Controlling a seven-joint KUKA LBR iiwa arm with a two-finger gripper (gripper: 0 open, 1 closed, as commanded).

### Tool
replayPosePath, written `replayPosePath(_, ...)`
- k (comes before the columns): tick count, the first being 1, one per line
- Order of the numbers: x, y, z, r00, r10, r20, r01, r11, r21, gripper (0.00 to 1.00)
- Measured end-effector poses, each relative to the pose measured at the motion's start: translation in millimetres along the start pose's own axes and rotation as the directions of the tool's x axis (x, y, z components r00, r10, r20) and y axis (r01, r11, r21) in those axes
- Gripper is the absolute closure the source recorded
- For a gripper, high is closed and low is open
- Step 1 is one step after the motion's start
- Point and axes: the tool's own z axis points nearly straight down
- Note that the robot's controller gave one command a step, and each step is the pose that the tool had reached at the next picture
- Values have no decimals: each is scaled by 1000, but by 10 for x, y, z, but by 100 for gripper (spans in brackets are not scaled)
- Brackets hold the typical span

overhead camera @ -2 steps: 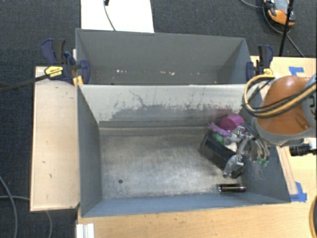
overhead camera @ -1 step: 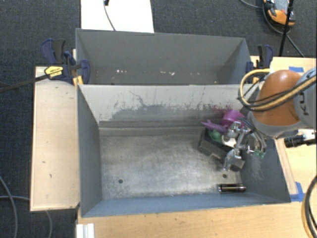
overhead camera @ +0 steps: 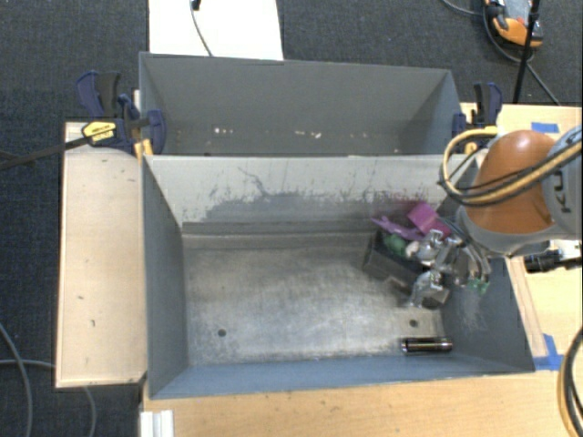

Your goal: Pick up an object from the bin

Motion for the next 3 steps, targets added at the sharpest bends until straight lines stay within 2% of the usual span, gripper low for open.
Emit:
replayPosePath(2,7,1,-27,1000,0,1,0,1000,0,100)
replayPosePath(3,5,-2,-114,1000,-1,8,1,1000,2,100)
